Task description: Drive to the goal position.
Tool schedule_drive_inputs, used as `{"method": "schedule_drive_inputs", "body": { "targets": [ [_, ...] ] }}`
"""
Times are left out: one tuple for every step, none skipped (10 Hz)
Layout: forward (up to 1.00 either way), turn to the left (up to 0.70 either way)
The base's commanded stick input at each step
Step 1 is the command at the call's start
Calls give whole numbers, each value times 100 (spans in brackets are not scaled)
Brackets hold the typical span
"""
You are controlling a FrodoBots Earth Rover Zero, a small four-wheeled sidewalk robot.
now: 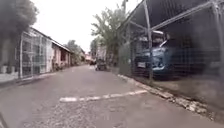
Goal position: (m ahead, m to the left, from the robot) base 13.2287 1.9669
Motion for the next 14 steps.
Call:
{"method": "schedule_drive_inputs", "body": {
  "targets": [
    [70, 7],
    [70, 7],
    [70, 7],
    [70, 7],
    [70, 7],
    [70, 7],
    [70, 42],
    [70, 42],
    [70, 33],
    [70, 7],
    [70, 7],
    [70, 7],
    [70, 7],
    [70, 7]
  ]
}}
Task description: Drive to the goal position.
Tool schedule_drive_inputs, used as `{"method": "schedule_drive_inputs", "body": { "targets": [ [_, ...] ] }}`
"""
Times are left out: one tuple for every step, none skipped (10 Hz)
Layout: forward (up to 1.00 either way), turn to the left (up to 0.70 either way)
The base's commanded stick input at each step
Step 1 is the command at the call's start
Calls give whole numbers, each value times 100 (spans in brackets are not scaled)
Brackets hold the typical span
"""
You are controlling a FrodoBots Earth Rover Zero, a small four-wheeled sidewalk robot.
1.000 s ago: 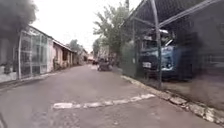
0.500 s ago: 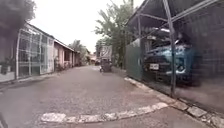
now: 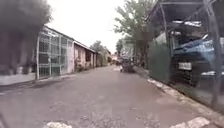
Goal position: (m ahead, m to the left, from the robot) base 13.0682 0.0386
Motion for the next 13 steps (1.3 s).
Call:
{"method": "schedule_drive_inputs", "body": {
  "targets": [
    [70, 7],
    [70, 7],
    [70, 7],
    [70, 7],
    [70, 7],
    [70, 7],
    [70, 7],
    [70, 7],
    [70, 7],
    [70, 7],
    [70, 7],
    [70, 7],
    [70, 7]
  ]
}}
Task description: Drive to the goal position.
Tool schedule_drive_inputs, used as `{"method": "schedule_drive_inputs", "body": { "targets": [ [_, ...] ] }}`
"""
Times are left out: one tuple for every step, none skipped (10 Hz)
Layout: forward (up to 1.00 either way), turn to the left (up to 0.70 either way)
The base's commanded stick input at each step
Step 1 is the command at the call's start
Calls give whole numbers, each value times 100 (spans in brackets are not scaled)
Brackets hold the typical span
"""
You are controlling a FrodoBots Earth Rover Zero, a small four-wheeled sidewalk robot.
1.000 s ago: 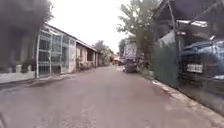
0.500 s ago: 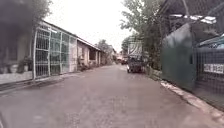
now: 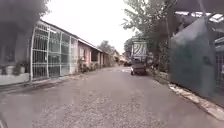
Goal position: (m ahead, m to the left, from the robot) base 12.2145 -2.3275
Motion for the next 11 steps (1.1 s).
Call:
{"method": "schedule_drive_inputs", "body": {
  "targets": [
    [70, 7],
    [70, 7],
    [70, 7],
    [70, 7],
    [70, 7],
    [70, 7],
    [70, 7],
    [70, 7],
    [70, 7],
    [70, 7],
    [70, 6]
  ]
}}
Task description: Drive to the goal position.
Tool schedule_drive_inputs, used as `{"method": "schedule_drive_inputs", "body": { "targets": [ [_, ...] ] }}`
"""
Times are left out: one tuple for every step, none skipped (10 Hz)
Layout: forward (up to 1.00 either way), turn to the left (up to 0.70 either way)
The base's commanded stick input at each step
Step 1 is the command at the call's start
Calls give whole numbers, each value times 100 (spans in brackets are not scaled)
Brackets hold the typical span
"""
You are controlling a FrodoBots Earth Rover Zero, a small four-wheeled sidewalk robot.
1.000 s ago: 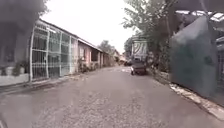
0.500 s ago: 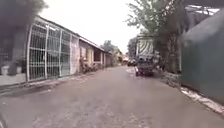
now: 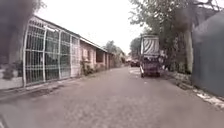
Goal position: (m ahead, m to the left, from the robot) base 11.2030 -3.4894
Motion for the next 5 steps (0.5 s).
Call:
{"method": "schedule_drive_inputs", "body": {
  "targets": [
    [70, 5],
    [70, -28],
    [70, -13],
    [70, 5],
    [70, 7]
  ]
}}
